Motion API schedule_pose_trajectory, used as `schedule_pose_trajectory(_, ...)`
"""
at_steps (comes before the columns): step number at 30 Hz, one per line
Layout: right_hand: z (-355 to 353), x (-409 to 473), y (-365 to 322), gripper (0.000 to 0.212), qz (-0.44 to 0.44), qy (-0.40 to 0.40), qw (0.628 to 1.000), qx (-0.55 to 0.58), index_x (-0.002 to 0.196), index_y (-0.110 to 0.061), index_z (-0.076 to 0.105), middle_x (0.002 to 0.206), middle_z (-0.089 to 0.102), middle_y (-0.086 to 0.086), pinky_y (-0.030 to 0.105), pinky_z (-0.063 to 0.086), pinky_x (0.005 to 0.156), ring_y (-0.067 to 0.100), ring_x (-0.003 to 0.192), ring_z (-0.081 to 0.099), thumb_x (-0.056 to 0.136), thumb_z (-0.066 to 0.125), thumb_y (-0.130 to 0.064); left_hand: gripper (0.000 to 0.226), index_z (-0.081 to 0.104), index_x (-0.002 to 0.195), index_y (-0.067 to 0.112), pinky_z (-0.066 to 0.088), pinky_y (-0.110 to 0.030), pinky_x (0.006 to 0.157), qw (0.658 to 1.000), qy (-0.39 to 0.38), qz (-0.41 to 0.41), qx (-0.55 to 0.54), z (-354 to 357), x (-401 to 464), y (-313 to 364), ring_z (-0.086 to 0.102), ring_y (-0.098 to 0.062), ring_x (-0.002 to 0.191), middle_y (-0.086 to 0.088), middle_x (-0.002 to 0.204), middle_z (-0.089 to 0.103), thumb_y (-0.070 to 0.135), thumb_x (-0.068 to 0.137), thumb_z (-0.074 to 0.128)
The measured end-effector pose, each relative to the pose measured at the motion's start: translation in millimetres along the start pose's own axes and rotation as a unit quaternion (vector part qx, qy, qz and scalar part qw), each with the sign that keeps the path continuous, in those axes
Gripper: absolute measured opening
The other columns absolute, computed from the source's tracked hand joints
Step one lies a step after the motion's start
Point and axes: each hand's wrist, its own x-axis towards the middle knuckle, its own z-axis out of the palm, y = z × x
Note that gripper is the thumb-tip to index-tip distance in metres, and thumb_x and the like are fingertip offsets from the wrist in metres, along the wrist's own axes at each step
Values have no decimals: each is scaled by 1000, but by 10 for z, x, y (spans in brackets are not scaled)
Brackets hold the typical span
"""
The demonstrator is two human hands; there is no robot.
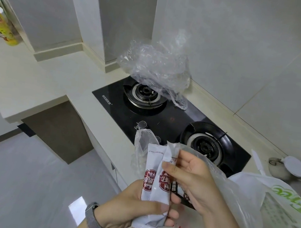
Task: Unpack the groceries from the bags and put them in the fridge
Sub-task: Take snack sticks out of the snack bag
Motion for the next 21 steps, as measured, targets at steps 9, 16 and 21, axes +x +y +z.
schedule_pose_trajectory(9, 109, 56, 135, 19, 15, 100, 995, 14, 98, -8, 69, 79, 72, 6, 23, 50, 50, 13, 64, 68, 80, 73, -9, 40, 57, 120, -6, 60, -42, 76, 997, -14, 11, -78, -137, -84, 151, 69, -36, 94, -31, 123, 58, -10, 80, 58)
schedule_pose_trajectory(16, 30, 139, 109, 30, -8, 139, 989, -57, 88, -5, 63, 75, 71, 8, 37, 58, 63, 20, 71, 70, 69, 81, -18, 43, 58, 110, -6, 60, -33, 62, 988, 154, 29, 10, -44, -45, 24, 70, -28, 79, -26, 99, 69, 1, 71, 76)
schedule_pose_trajectory(21, -1, 199, 53, 51, 8, 159, 986, -58, 91, 11, 63, 66, 63, 9, 30, 49, 53, 18, 61, 63, 69, 78, -33, 18, 73, 91, -2, 60, -31, 65, 994, 105, 1, 18, -43, -79, -5, 71, -26, 81, -23, 97, 70, -3, 73, 71)
